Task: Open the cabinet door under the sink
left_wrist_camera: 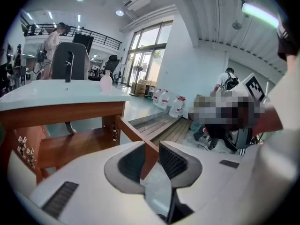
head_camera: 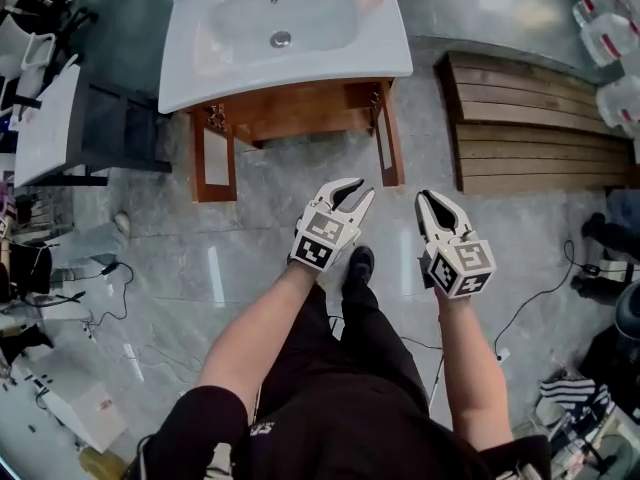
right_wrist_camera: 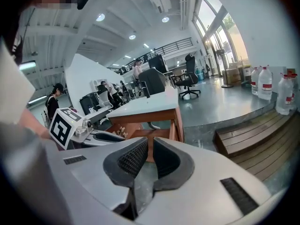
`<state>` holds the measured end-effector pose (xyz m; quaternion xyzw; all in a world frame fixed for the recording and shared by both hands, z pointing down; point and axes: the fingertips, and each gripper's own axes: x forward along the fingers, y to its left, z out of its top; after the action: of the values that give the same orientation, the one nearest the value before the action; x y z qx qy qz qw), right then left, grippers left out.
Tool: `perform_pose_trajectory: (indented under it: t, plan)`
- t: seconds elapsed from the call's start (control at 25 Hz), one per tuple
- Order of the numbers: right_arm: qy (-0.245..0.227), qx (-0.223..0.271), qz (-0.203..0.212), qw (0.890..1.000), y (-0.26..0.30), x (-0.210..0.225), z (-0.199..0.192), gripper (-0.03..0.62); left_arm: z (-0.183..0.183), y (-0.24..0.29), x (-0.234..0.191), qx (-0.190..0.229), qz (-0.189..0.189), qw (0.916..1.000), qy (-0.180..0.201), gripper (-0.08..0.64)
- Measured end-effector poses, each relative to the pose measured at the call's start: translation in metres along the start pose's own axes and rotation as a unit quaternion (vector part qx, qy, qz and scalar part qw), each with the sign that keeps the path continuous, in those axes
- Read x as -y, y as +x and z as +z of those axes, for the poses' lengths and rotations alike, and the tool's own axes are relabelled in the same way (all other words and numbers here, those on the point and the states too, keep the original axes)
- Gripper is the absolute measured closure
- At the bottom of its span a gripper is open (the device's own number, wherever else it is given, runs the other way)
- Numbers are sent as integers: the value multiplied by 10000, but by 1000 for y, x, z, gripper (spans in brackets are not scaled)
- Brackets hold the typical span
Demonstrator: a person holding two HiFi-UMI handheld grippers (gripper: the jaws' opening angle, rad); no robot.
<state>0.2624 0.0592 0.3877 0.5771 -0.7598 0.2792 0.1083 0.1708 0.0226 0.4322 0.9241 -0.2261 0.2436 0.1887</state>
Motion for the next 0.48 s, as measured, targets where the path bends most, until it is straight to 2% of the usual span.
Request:
perform_pose_trajectory:
  t: [0.2,0.48]
  plan:
    - [-251,75,394,9989,-24,-26,31,545,37,-45,20,133,305,9993,-173,463]
    - [-244,226,867,9957,-37,-75,56,545,65,-124,25,133,721,9973,-50,476]
